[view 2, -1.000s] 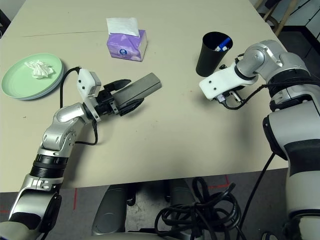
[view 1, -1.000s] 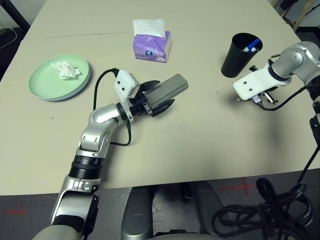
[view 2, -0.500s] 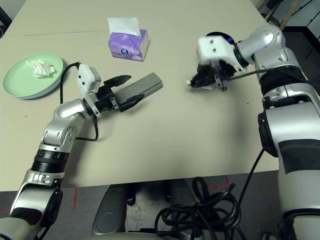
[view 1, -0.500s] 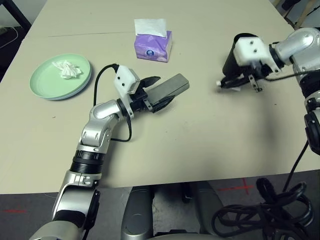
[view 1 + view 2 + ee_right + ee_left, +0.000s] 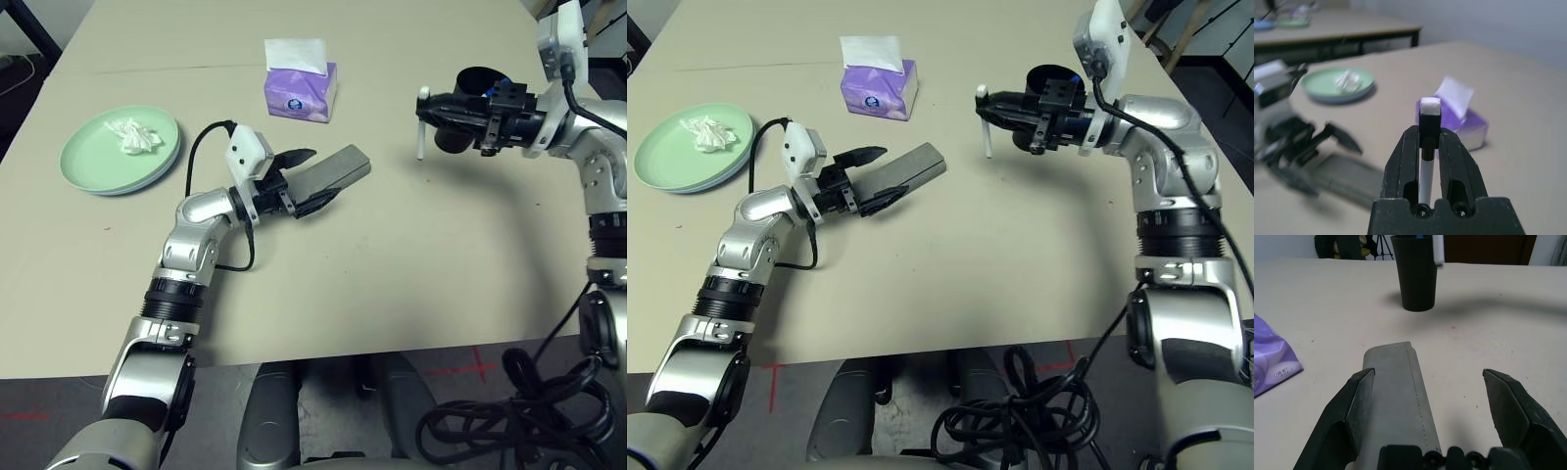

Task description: Organize and tidy the items on the table.

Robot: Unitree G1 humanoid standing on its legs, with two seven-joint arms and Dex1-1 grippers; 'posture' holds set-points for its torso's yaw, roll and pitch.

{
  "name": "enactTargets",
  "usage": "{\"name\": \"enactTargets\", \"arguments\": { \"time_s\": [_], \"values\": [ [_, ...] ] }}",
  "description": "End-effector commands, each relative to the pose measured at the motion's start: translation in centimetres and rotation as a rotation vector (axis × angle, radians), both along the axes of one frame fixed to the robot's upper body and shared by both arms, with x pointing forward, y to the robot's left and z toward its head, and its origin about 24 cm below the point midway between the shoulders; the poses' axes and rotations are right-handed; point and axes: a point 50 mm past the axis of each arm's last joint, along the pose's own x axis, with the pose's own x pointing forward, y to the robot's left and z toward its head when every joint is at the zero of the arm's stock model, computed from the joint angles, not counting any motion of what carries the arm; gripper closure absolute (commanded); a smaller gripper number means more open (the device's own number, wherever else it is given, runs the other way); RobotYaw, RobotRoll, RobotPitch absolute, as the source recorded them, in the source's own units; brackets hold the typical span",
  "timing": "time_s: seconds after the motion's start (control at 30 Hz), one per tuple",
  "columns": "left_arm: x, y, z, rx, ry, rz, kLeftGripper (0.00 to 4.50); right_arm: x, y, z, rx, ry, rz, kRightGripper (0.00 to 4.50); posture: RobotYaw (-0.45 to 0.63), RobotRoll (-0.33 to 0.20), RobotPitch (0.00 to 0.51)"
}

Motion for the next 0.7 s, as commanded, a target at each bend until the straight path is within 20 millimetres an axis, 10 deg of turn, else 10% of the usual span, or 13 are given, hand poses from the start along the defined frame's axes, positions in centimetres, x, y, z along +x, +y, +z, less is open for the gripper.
{"name": "enactTargets", "arguments": {
  "time_s": [0.03, 0.7],
  "values": [
    [0.0, -0.4, -0.1, 0.028, -0.007, -0.027, 0.0, 0.1, -0.4, 0.2, 0.145, -0.02, -0.123, 4.08, 0.01, 0.0, 0.149],
    [0.0, -0.6, 0.2, 0.035, -0.007, -0.044, 0.0, 3.8, -1.4, 1.7, 0.369, 0.061, -0.643, 4.08, 0.01, 0.0, 0.149]
  ]
}}
